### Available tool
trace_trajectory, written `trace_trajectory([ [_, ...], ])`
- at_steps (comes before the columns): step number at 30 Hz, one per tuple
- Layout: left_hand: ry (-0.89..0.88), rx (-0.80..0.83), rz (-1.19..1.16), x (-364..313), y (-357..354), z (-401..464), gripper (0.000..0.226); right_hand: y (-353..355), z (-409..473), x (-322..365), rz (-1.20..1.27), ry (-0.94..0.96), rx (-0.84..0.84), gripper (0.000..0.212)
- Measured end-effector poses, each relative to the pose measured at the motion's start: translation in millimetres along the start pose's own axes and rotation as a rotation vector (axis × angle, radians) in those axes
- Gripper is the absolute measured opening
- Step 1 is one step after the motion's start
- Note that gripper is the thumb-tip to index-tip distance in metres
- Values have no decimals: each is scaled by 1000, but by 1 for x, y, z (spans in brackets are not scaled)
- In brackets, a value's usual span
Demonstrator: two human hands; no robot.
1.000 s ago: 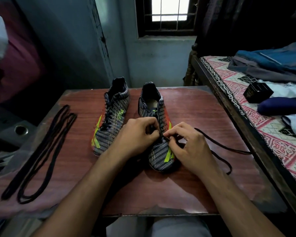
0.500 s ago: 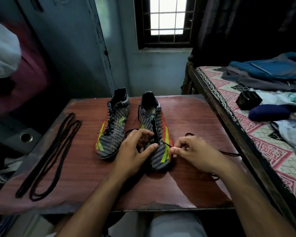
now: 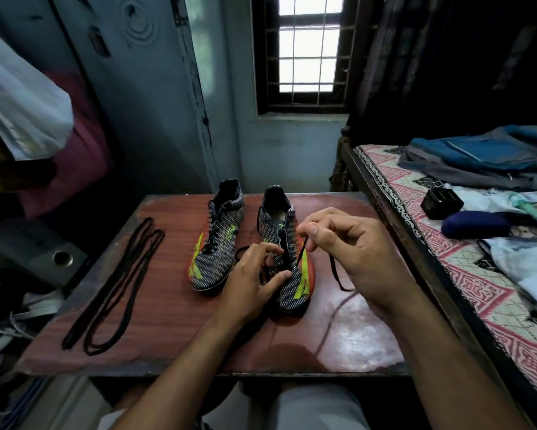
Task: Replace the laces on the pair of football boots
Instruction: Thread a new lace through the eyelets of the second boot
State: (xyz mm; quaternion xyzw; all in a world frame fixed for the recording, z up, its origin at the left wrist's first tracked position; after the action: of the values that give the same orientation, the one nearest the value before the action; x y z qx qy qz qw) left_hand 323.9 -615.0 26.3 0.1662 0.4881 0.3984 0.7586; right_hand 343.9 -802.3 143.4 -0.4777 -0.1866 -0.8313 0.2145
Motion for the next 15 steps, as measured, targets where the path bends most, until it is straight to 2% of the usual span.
trace_trajectory([
  [3,-4,-6,12,0,0,-1,36,-16,8,10,161,9,22,25],
  [6,5,-16,4,0,0,-1,36,-35,26,24,196,22,61,21],
  [12,41,-56,-21,4,1,-1,38,-76,72,49,64,-33,164,27],
  [15,11,-61,16,2,3,-3,27,-97,89,59,-70,-18,217,16],
])
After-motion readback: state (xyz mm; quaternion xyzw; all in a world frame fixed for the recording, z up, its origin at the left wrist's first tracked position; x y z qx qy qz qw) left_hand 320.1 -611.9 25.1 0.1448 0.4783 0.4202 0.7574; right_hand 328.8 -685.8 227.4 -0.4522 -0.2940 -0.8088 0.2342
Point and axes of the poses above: each hand's wrist, its own z-axis towards the middle knuckle, its own y-axis out of the back of the hand, x = y × z, the point moved 4 cm from there along z, towards the middle knuckle, and after that the axes turned 4 degrees about z, right-handed, at the moved point
